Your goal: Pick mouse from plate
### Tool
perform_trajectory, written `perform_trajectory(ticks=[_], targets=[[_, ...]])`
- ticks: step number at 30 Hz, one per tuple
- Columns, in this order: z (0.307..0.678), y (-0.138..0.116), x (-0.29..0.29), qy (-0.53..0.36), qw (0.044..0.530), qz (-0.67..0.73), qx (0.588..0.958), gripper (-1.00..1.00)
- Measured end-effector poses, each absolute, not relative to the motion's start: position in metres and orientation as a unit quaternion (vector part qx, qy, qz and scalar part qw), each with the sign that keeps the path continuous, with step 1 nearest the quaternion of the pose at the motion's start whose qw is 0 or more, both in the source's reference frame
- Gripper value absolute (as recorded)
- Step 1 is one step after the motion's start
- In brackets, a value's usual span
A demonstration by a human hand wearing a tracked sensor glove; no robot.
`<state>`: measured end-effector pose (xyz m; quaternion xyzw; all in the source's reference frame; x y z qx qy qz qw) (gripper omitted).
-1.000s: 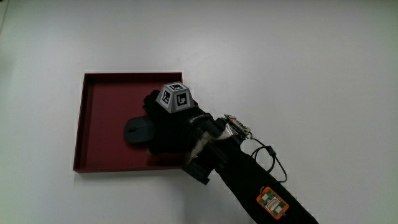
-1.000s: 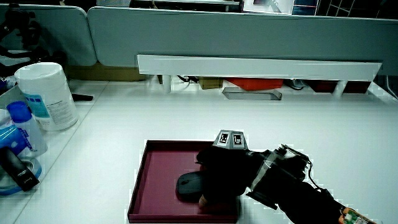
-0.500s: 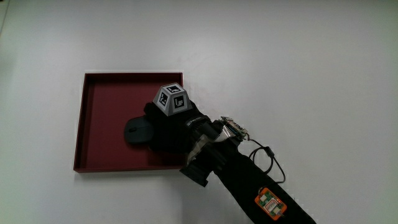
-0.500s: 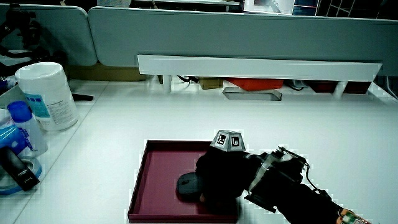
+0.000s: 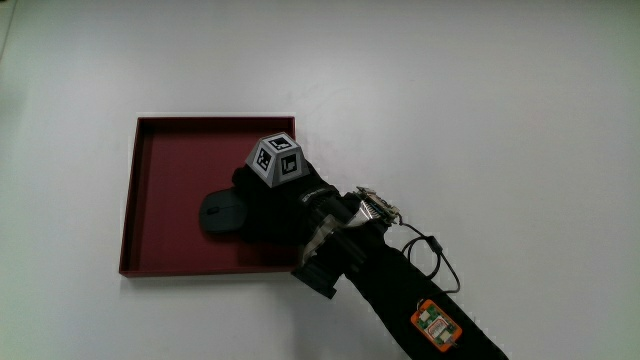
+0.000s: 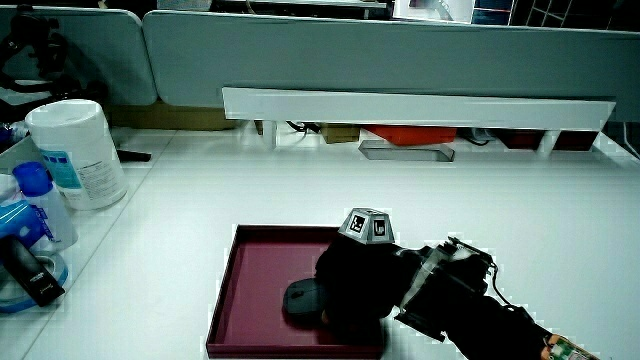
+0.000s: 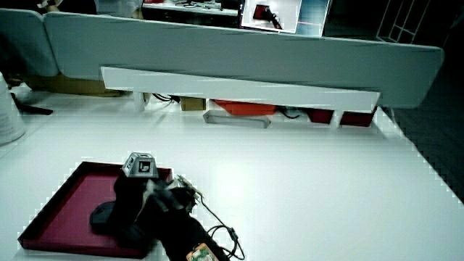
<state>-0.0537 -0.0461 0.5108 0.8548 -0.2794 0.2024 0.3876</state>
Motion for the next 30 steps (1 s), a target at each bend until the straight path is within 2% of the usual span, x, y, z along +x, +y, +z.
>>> perform_trajectory(ticks=[5, 13, 23, 29, 30], targets=[[0.507, -0.047, -0.051, -0.280, 0.382, 0.204, 0.857, 1.00], [0.481, -0.055, -0.035, -0.282, 0.373, 0.200, 0.861, 1.00], [0.450, -0.070, 0.001, -0.268, 0.357, 0.213, 0.869, 1.00], [0.445, -0.080, 0.023, -0.258, 0.353, 0.213, 0.874, 1.00], [0.437, -0.081, 0.028, -0.252, 0.341, 0.221, 0.878, 1.00]])
